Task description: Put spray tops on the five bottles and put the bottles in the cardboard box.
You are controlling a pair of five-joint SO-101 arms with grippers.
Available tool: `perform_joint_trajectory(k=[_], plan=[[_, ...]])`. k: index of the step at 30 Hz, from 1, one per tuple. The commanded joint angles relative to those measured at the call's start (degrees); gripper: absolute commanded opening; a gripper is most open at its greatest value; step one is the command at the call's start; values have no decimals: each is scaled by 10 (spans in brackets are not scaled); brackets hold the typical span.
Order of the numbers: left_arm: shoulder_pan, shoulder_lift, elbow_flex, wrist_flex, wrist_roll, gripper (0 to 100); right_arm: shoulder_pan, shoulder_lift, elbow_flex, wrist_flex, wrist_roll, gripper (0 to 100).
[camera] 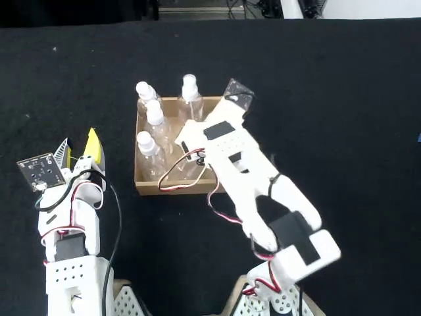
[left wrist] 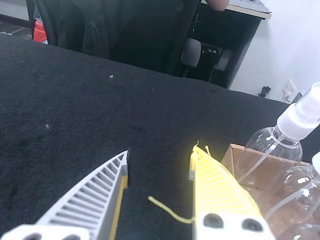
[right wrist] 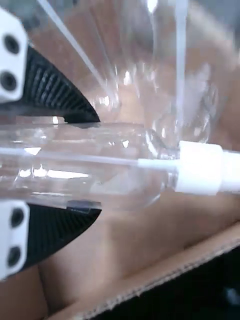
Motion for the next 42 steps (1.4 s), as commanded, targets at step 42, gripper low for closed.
perform_joint_trajectory(k=[42], plan=[[-5,-9,14,2,-4,188,513,-284,290,-437,584,145]])
